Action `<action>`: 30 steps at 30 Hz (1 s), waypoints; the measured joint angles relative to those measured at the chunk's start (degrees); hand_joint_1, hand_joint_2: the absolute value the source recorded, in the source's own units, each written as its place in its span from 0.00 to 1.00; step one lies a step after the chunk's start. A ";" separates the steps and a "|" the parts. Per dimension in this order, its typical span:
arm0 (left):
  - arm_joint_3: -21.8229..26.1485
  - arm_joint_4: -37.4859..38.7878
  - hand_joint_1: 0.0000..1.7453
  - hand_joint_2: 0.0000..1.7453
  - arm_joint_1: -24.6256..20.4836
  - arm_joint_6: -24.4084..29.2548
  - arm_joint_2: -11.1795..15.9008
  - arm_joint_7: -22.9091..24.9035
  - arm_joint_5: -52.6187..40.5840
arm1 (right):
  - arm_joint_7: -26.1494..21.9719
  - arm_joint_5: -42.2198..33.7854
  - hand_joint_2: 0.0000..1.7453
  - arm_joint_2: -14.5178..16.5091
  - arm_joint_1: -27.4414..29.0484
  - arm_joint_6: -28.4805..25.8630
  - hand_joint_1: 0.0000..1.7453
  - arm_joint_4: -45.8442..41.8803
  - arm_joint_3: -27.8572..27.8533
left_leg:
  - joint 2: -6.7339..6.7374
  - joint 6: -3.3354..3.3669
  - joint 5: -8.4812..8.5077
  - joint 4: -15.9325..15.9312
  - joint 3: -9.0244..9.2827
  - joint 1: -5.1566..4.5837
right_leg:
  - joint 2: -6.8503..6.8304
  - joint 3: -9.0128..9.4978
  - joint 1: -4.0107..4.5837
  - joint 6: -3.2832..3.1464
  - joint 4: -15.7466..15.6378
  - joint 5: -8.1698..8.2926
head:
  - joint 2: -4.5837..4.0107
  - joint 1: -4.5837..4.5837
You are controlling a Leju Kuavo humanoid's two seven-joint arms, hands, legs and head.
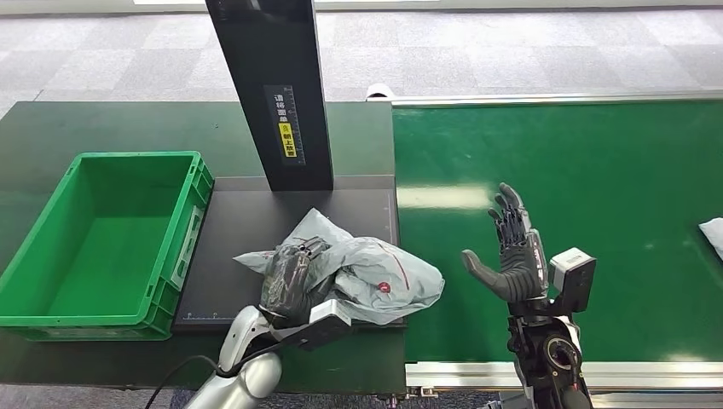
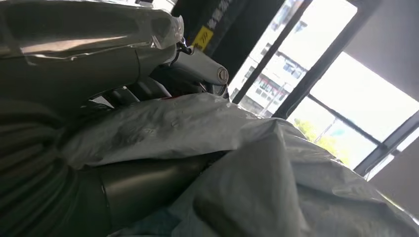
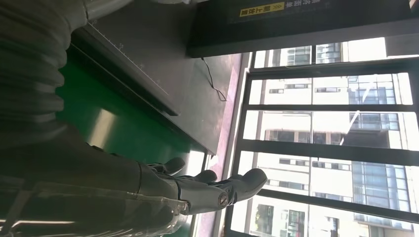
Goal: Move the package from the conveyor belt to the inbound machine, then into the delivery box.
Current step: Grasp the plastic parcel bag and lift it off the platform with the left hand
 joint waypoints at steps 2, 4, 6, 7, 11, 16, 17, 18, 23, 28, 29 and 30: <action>0.68 -1.77 1.00 1.00 0.57 3.79 0.05 -2.28 1.63 | 0.05 -0.18 1.00 0.00 0.02 -0.17 0.00 0.00 0.00 | 0.00 0.00 0.00 0.00 -0.02 0.00 | 0.00 -0.02 0.00 0.00 0.00 0.00 | 0.00 0.00; 1.60 -3.68 1.00 0.50 1.04 6.94 0.07 -4.75 2.85 | 0.18 -0.32 1.00 0.00 0.07 -0.37 0.00 -0.03 0.00 | 0.00 0.00 0.00 0.00 -0.03 0.00 | 0.00 -0.02 0.00 0.00 0.00 0.00 | 0.00 -0.01; 3.30 -5.76 1.00 0.00 1.63 8.72 -0.20 -8.13 2.82 | 0.44 -0.53 1.00 0.00 0.23 -0.64 0.00 -0.19 0.00 | 0.00 0.00 0.00 0.00 -0.03 0.00 | 0.00 -0.02 0.00 0.00 0.00 0.00 | 0.00 -0.01; 4.65 -6.86 1.00 0.00 1.98 9.07 -0.54 -10.03 2.40 | 0.61 -0.63 1.00 -0.01 0.41 -0.74 0.00 -0.36 0.00 | 0.00 0.00 0.00 0.00 -0.03 0.00 | 0.00 -0.02 0.00 0.00 0.00 0.00 | 0.00 -0.01; 11.46 -12.27 1.00 0.00 3.40 9.25 -2.31 -13.94 1.32 | 3.17 -0.01 1.00 -0.12 1.35 -0.01 0.00 -0.91 0.19 | 0.02 0.00 0.00 0.00 -0.04 0.00 | 0.01 -0.03 0.00 0.00 0.00 0.00 | 0.00 0.00; 18.62 -18.82 1.00 0.00 4.26 9.28 -3.45 -14.24 -0.19 | 6.26 3.39 1.00 -0.89 1.45 2.82 0.00 0.21 1.86 | 0.01 0.00 0.00 -0.01 -0.04 0.01 | 0.01 -0.02 0.01 0.00 0.00 0.00 | 0.00 -0.01; 20.02 -20.04 1.00 0.00 4.30 9.28 -3.69 -14.25 -1.72 | 6.49 4.81 1.00 -1.14 1.37 3.39 0.00 0.71 2.50 | 0.01 0.00 0.01 -0.01 -0.04 0.01 | 0.01 -0.02 0.02 0.00 0.01 0.00 | 0.00 -0.01; 21.51 -21.31 1.00 0.00 4.31 9.28 -4.00 -14.26 -4.16 | 6.61 6.59 1.00 -1.43 1.28 3.77 0.00 1.23 3.26 | 0.01 0.00 0.01 -0.01 -0.05 0.01 | 0.01 -0.02 0.02 0.00 0.01 0.00 | 0.00 -0.01; 31.35 -26.55 1.00 0.00 3.60 9.28 -6.36 -14.30 -17.48 | 6.11 13.62 1.00 -2.88 0.91 3.86 0.00 2.75 7.30 | 0.01 0.00 0.01 -0.01 -0.04 0.01 | 0.01 -0.03 0.02 0.00 0.01 0.00 | 0.00 0.00; 39.92 -28.21 1.00 0.00 1.92 9.28 -7.88 -14.30 -19.13 | 5.91 14.13 1.00 -3.93 0.85 3.82 0.00 2.98 8.99 | 0.02 0.00 0.01 -0.01 -0.05 0.01 | 0.01 -0.03 0.02 0.00 0.01 0.00 | 0.00 -0.01; 41.63 -28.27 1.00 0.00 1.51 9.28 -8.12 -14.30 -19.12 | 5.91 14.12 1.00 -4.10 0.85 3.85 0.00 3.02 9.12 | 0.02 0.00 0.01 -0.01 -0.04 0.01 | 0.01 -0.03 0.02 0.00 0.01 0.00 | 0.00 -0.01; 43.32 -28.27 1.00 0.00 1.12 9.28 -8.30 -14.30 -19.05 | 5.91 14.11 1.00 -4.27 0.86 3.89 0.00 3.08 9.21 | 0.02 0.00 0.01 -0.01 -0.03 0.01 | 0.01 -0.04 0.02 0.00 0.01 0.00 | 0.00 -0.01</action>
